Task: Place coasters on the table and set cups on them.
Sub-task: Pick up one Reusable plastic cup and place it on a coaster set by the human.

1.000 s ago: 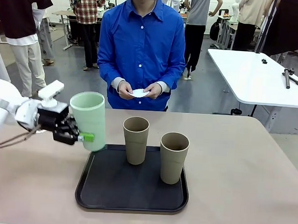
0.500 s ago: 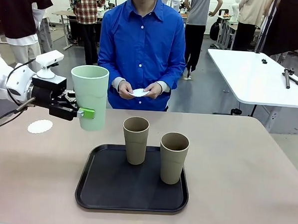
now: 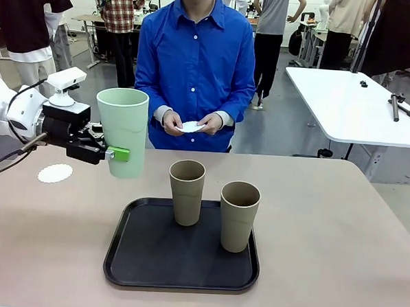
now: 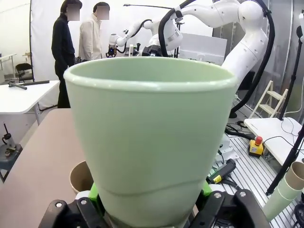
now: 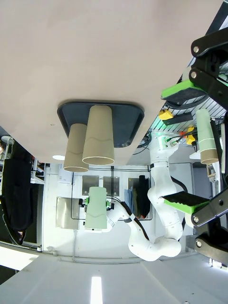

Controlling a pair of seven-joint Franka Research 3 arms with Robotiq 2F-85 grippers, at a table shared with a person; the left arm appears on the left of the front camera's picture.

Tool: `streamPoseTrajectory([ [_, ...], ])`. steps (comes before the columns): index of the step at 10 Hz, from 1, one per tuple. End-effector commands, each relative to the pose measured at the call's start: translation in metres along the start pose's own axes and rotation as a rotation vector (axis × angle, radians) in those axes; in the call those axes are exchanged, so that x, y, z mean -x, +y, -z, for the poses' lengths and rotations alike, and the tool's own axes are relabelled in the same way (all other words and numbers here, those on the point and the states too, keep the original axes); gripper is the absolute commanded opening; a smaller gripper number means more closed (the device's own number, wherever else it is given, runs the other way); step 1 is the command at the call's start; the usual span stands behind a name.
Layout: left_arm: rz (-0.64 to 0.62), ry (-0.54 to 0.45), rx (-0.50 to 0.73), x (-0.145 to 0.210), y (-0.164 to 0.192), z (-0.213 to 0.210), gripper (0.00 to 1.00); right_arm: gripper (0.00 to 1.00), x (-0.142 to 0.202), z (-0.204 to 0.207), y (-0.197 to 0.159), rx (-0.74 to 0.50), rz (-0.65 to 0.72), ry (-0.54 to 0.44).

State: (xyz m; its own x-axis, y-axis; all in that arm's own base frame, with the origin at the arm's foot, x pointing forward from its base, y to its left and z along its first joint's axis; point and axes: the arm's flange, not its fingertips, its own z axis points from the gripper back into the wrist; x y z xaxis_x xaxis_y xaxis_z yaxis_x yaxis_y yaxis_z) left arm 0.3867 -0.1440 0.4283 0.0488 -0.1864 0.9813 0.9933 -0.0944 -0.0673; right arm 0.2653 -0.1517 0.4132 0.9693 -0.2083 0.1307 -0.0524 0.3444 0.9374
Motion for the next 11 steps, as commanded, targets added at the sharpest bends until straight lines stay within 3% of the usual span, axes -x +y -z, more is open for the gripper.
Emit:
streamPoseTrajectory([
  [1,0.003,0.003,-0.001,-0.001,0.0,0.001,0.0,1.0,0.0,0.0,0.001,-0.009,-0.008,-0.003],
  [2,0.0,0.0,0.0,0.0,0.0,0.0,0.84,1.0,0.0,0.0,0.001,-0.009,-0.008,-0.003],
  [3,0.008,-0.017,-0.03,-0.001,0.023,-0.021,0.84,1.0,0.0,0.0,0.001,-0.009,-0.008,-0.003],
  [6,0.052,0.062,-0.064,0.008,0.063,-0.092,0.84,1.0,0.0,0.0,0.001,-0.009,-0.008,-0.003],
  [11,0.052,-0.063,-0.159,0.038,0.093,-0.231,0.84,1.0,0.0,0.0,0.001,-0.009,-0.008,-0.003],
])
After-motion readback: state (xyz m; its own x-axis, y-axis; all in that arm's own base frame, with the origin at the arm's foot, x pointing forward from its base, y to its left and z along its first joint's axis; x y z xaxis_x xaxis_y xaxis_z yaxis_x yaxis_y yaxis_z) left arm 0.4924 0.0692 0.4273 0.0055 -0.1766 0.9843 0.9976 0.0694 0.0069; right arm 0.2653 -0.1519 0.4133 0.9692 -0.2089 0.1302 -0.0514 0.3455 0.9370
